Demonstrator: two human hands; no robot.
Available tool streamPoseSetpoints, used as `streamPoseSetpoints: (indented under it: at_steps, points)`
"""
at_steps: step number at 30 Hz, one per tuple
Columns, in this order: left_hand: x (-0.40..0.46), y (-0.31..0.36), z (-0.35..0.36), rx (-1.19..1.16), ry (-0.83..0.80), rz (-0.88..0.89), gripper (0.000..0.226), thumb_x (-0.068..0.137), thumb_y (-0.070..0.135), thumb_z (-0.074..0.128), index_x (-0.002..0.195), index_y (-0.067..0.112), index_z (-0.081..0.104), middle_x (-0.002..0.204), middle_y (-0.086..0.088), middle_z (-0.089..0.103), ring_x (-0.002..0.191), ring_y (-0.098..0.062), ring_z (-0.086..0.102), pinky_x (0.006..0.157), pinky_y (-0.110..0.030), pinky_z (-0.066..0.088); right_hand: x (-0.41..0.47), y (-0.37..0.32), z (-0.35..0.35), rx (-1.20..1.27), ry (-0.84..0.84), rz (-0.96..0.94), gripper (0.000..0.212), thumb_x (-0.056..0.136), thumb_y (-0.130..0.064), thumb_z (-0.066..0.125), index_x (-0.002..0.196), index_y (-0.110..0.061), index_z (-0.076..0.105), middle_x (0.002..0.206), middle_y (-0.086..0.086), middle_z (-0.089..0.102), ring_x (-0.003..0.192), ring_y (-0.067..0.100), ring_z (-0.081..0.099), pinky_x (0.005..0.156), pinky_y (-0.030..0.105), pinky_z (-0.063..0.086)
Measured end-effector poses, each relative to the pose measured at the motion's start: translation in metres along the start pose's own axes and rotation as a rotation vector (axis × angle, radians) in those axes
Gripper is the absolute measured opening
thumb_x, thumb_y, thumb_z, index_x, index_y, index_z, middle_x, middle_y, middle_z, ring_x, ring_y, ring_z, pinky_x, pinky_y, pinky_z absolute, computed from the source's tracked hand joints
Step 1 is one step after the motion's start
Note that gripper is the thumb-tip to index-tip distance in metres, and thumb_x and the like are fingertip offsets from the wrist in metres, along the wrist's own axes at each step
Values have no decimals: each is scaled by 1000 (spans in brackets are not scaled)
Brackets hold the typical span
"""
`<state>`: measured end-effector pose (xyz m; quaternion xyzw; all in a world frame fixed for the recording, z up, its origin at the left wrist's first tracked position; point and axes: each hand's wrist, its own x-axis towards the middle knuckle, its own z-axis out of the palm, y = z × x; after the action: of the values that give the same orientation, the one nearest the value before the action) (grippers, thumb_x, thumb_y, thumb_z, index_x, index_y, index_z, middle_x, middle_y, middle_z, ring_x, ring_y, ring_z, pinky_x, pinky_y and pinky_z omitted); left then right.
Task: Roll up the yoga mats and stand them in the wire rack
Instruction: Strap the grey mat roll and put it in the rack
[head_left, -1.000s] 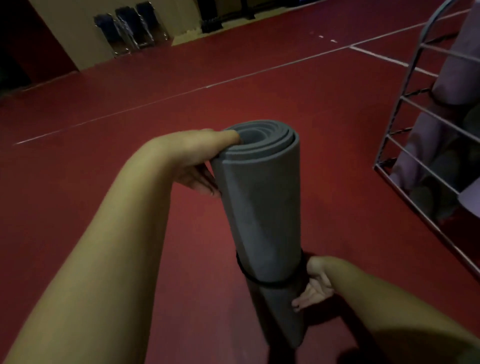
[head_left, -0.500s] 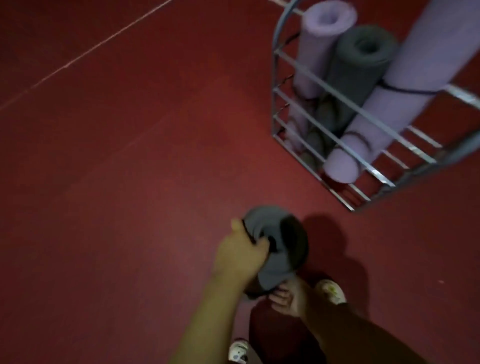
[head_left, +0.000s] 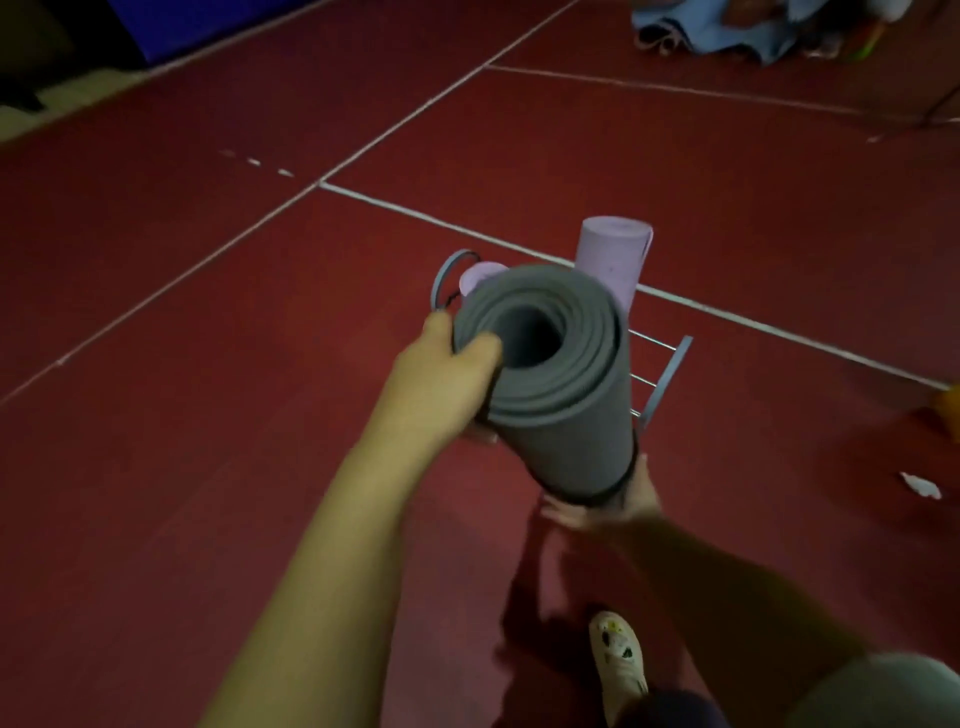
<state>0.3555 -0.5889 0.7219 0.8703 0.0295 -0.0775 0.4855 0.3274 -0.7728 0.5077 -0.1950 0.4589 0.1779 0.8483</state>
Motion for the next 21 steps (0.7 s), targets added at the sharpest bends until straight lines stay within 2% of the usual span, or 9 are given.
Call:
streamPoseSetpoints:
  at_steps: [2,4,5,6,8,10,12,16,21]
  points:
    - [-1,33,-11,-45,7,108,31,69,41,53,91,18,53,90,-5,61,81,-26,67,69,-44,58,-9,-14,20,46,-19,-37,72,75,-74,45,128,-27,57,125,15,59,100,44,56,81,61,44]
    - [2,65,-17,-59,3,214,20,80,30,55,90,13,51,82,0,56,56,-2,62,46,-23,52,-22,-33,48,53,-18,-120,63,77,-68,47,120,-25,63,121,16,62,102,43,58,77,59,49]
    - [5,80,-18,-62,-1,246,17,83,25,55,91,11,50,81,-1,55,48,0,59,37,-20,47,-25,-43,58,30,-50,-133,56,80,-64,47,116,-24,65,119,17,63,98,43,60,72,58,51]
    - [8,95,-19,-75,-11,271,19,84,24,55,94,9,49,83,-4,56,46,-3,60,35,-22,47,-29,-52,69,46,-63,-145,50,82,-59,48,113,-23,66,114,18,65,93,44,63,69,56,52]
    - [17,118,-18,-110,-17,300,26,82,25,55,100,8,49,92,-11,59,50,-19,65,41,-37,55,-31,-72,85,28,-81,-185,46,82,-53,52,111,-22,67,106,21,68,88,46,65,70,57,52]
    - [34,133,-12,-114,-6,307,21,81,25,55,94,9,48,91,-12,59,53,-30,66,44,-45,56,-24,-95,98,-6,-41,-217,50,76,-56,56,113,-23,68,113,20,66,95,49,62,73,61,50]
    - [54,143,-5,-139,-10,294,17,81,24,55,88,12,46,90,-11,59,55,-31,66,44,-44,56,-14,-120,107,-69,9,-238,56,74,-60,53,114,-24,67,120,18,63,102,48,59,76,62,48]
    - [104,158,17,-193,-10,239,17,82,21,55,91,11,46,93,-11,57,67,-32,66,44,-38,55,-1,-166,120,-76,11,-220,64,80,-63,43,118,-17,64,117,23,61,102,46,59,75,58,51]
    - [166,174,43,-177,-11,211,14,81,23,57,81,14,46,85,-8,55,62,-31,62,37,-30,49,22,-211,129,-55,34,-175,68,83,-65,40,126,-15,57,119,22,58,99,48,56,71,59,47]
